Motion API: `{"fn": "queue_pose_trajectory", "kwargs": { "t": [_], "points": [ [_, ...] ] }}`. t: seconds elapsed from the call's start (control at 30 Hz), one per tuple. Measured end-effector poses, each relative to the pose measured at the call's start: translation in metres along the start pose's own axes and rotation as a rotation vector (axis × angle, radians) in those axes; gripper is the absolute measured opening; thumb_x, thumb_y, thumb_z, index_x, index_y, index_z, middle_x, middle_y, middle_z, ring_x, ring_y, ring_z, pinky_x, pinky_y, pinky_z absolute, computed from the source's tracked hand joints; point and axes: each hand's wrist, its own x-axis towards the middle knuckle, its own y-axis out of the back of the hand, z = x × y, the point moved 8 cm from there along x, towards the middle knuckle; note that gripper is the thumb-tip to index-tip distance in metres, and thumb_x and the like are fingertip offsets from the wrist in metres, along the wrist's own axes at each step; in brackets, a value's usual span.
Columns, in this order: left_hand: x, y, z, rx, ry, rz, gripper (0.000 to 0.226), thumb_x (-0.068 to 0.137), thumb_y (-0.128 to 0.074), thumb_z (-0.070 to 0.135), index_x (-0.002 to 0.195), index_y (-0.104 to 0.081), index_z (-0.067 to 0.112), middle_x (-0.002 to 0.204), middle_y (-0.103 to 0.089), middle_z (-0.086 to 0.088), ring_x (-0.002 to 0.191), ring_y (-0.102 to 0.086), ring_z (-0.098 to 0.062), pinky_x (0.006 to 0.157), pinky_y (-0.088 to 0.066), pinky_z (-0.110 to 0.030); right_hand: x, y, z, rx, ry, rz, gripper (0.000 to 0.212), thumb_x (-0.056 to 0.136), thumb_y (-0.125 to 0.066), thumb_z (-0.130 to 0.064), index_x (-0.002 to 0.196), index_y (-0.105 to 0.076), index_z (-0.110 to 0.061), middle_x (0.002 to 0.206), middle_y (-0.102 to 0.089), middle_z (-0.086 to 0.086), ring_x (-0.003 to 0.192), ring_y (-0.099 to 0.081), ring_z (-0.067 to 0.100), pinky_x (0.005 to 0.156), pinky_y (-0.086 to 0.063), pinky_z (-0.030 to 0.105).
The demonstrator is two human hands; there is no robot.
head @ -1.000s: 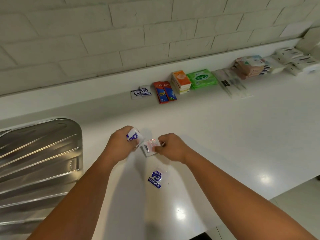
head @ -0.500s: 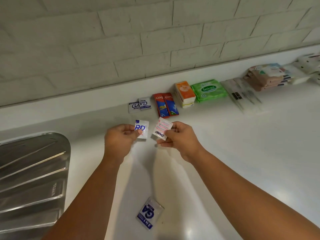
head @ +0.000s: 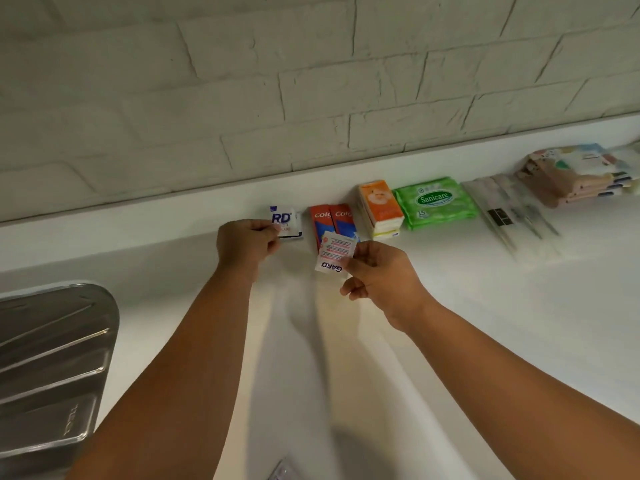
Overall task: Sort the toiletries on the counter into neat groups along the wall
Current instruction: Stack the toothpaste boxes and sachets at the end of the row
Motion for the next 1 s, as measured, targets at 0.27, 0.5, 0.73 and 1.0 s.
{"fn": "queue_pose_trajectory", "kwargs": {
  "t": [0.27, 0.5, 0.73, 1.0],
  "points": [
    [0.034, 0.000, -0.018, 0.100, 0.124, 0.102, 0.014, 0.083, -0.078, 0.009, 0.071, -0.070, 0.012, 0.069, -0.068, -0.011, 0.038, -0.057, -0.008, 0.058, -0.058, -0.029, 0.014, 0.014, -0.008, -0.082, 0.016, -0.011, 0.012, 0.093, -0.065, -0.013, 0.104, -0.066, -0.012, 0.096, -0.074, 0.007, 0.058, -0.065, 0.018, 0.060, -0.050, 0.033],
    [0.043, 0.026, -0.034, 0.183, 0.137, 0.227, 0.015, 0.071, -0.079, 0.024, 0.076, -0.076, 0.010, 0.068, -0.067, -0.014, 0.052, -0.053, -0.024, 0.060, -0.045, -0.033, 0.024, 0.011, -0.016, -0.062, 0.015, -0.030, 0.012, 0.091, -0.066, -0.009, 0.103, -0.067, -0.012, 0.093, -0.075, 0.008, 0.058, -0.063, 0.018, 0.058, -0.049, 0.032],
    [0.048, 0.026, -0.033, 0.281, 0.139, 0.187, 0.021, 0.079, -0.073, 0.019, 0.093, -0.074, 0.004, 0.081, -0.070, -0.014, 0.067, -0.066, -0.032, 0.068, -0.056, -0.036, 0.029, 0.007, -0.013, -0.060, 0.004, -0.049, 0.012, 0.092, -0.066, -0.009, 0.104, -0.067, -0.011, 0.091, -0.075, 0.008, 0.059, -0.062, 0.019, 0.059, -0.050, 0.032],
    [0.033, 0.027, -0.021, 0.423, 0.020, 0.253, 0.016, 0.078, -0.076, 0.027, 0.086, -0.079, 0.014, 0.087, -0.076, -0.015, 0.085, -0.073, -0.035, 0.081, -0.061, -0.047, 0.030, -0.003, -0.015, -0.052, 0.010, -0.071, 0.010, 0.092, -0.065, -0.008, 0.093, -0.067, -0.017, 0.092, -0.073, 0.016, 0.061, -0.061, 0.020, 0.064, -0.053, 0.035]
  ]
}}
